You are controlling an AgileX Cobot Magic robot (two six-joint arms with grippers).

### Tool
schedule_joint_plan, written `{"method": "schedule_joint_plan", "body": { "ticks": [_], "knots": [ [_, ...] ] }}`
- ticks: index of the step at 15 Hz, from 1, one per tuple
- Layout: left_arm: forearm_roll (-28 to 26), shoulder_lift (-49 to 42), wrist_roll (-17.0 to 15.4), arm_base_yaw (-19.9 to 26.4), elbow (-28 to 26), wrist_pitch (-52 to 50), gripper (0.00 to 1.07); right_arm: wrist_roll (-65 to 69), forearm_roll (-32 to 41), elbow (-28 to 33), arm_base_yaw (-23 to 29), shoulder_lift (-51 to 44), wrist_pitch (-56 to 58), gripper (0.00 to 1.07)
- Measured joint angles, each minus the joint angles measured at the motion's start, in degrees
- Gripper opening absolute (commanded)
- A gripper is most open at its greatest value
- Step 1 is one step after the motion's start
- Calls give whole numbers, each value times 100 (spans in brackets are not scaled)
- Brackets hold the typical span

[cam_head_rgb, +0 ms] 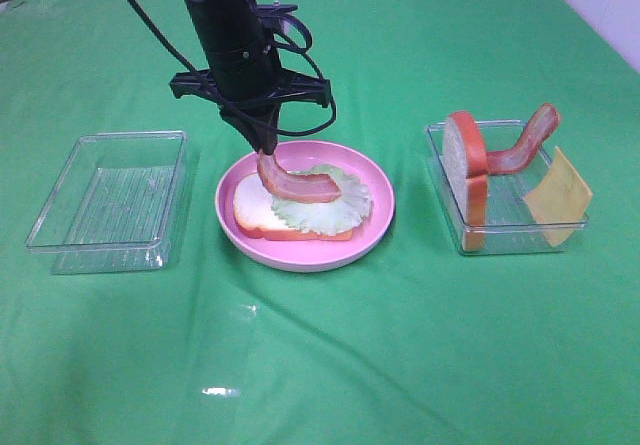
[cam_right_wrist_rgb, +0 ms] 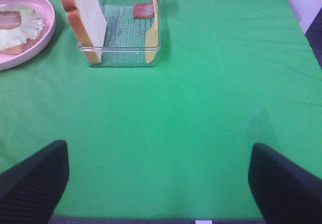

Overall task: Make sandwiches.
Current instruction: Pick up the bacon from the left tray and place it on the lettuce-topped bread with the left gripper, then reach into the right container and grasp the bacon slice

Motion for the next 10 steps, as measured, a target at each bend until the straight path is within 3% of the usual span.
{"method": "schedule_joint_plan", "body": {
  "ticks": [2,3,4,5,10],
  "knots": [
    [0,0,0,0,0,0,40,0,0,0,0,0,0,94],
    [0,0,0,0,0,0,75,0,0,0,0,0,0,94],
    [0,0,0,0,0,0,90,0,0,0,0,0,0,94],
    [-11,0,0,0,0,0,97,0,0,0,0,0,0,94],
    [-92,-6,0,0,0,0,98,0,0,0,0,0,0,94]
  ]
}}
